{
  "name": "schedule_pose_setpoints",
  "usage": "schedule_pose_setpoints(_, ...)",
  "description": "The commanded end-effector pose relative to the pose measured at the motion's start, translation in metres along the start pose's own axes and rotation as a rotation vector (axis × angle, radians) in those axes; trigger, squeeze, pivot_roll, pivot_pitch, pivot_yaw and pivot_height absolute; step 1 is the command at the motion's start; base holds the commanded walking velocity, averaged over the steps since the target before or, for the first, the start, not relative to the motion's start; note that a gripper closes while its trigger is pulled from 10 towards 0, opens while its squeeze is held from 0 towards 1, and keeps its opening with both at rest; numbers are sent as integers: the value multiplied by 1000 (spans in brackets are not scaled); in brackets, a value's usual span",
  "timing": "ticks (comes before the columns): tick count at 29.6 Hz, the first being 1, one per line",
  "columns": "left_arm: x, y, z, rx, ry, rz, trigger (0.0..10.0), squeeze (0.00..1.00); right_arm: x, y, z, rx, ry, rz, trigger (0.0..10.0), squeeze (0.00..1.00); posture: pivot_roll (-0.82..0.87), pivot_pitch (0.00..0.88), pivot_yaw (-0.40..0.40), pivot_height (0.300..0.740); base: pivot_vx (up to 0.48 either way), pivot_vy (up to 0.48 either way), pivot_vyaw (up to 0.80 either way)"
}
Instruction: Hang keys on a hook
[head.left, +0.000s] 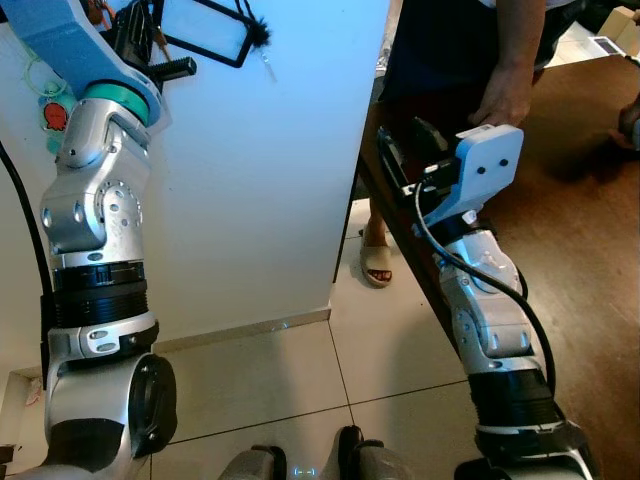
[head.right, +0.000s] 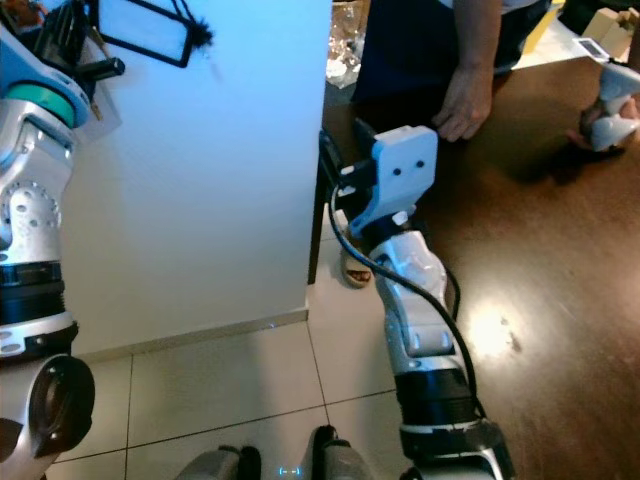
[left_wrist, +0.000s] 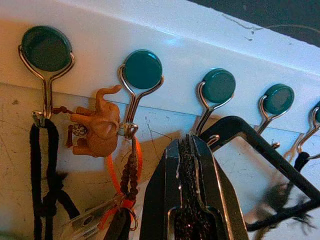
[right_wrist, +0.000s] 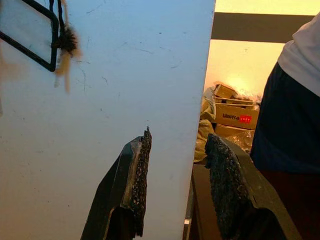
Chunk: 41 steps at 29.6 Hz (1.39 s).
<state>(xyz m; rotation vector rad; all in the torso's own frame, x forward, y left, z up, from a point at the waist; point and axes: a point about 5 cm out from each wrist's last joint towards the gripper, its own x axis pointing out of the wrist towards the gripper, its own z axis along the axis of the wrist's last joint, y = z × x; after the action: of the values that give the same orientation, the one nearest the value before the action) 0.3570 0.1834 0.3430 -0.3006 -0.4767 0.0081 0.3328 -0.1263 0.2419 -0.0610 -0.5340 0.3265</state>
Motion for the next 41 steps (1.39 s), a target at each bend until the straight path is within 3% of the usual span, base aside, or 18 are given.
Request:
schedule_pose_setpoints(1,0,-3,0,-12,13,-19,10000,0,-2,1,-1,3,3,1,10000,0,75,142,117,740,0,0,0)
schedule_pose_setpoints(6,-2,-4,2,-2,-4,-42,10000,0,-3,1,-1,2,4,0,10000,0,77,144,117,740,0,0,0)
schedule_pose_setpoints(7,-2,-4,4,2,-13,-45,10000,1000,-3,1,-1,2,4,1,10000,0,79,145,116,740,0,0,0)
schedule_pose_setpoints(11,-3,-4,7,10,-32,-44,10000,1000,-2,1,-2,4,4,2,10000,0,80,144,117,740,0,0,0)
schedule_pose_setpoints(12,-5,-5,11,24,-53,-43,10000,0,-2,1,-2,4,4,2,10000,0,78,145,117,740,0,0,0)
schedule_pose_setpoints(20,-18,-8,19,57,-85,-65,10000,0,-3,0,-2,0,5,0,10000,0,80,146,122,740,0,0,0)
schedule_pose_setpoints(24,-43,-8,17,131,-43,-125,10000,0,-4,0,-2,1,8,-1,10000,0,87,148,121,740,0,0,0)
schedule_pose_setpoints(30,-64,-13,7,152,16,-209,10000,0,-4,1,-3,2,9,3,10000,0,88,147,119,740,0,0,0)
schedule_pose_setpoints(32,-78,-17,1,182,39,-243,10000,0,-4,0,-3,1,10,3,10000,0,85,147,116,740,0,0,0)
schedule_pose_setpoints(33,-84,-19,-3,243,40,-256,10000,0,-4,0,-3,1,11,4,10000,0,86,144,110,740,0,0,0)
schedule_pose_setpoints(39,-96,-23,-14,352,45,-264,10000,0,-5,0,-4,2,12,7,10000,0,80,135,100,740,0,0,0)
schedule_pose_setpoints(41,-98,-20,-22,379,58,-221,10000,0,-6,-1,-3,8,7,5,10000,0,72,126,91,740,0,0,0)
